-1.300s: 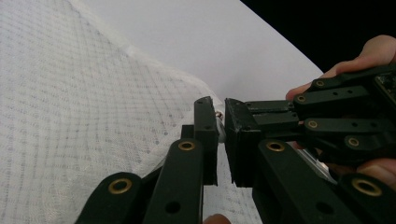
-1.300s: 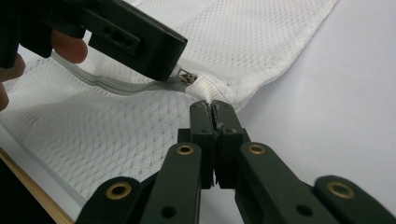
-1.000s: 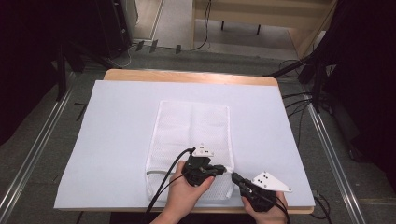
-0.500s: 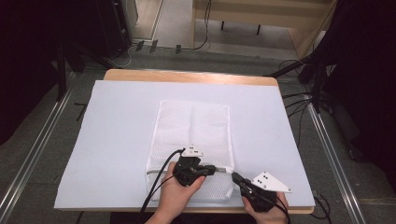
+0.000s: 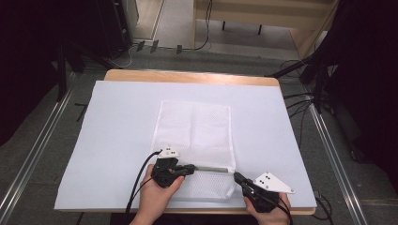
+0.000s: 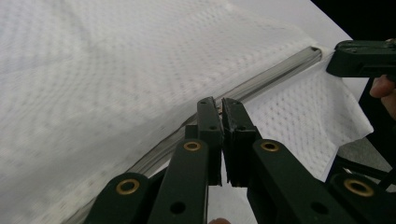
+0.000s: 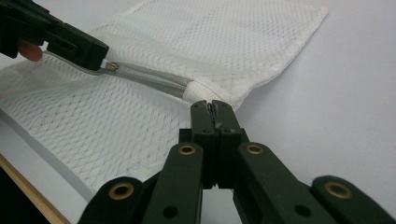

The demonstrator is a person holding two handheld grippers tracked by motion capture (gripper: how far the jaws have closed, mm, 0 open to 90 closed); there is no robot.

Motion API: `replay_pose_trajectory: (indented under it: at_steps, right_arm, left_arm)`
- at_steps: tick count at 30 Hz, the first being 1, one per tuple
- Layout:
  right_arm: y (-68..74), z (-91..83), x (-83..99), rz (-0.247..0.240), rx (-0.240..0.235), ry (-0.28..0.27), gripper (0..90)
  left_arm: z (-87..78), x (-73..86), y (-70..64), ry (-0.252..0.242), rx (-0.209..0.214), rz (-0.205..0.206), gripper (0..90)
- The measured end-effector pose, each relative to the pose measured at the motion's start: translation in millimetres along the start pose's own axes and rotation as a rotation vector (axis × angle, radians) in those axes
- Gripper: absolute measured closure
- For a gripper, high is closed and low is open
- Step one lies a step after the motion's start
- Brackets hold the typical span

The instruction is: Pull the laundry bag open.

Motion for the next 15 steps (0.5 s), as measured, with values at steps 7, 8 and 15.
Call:
replay_pose_trajectory:
  at_steps: [7, 8, 15]
  right_arm:
    - [-3.7, -1.0, -0.2, 0.009, 0.011, 0.002, 90.0]
    - [-4.0, -1.0, -0.2, 0.01, 0.011, 0.002, 90.0]
    - [-3.8, -0.2, 0.2, 0.008, 0.012, 0.011, 90.0]
  left_arm:
    - [-23.0, 17.7, 32.0, -0.007, -0.055, -0.053, 87.7]
    - [-27.1, 20.5, 36.5, -0.008, -0.064, -0.062, 87.7]
    - [-44.1, 33.8, 55.4, -0.009, -0.105, -0.087, 87.7]
Point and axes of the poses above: each handheld gripper's, and its own axes: z roughly forward along the jaws, x roughly out of its underside, y roughly to its left, the point moved 7 cm from there along z, roughly forward along the jaws
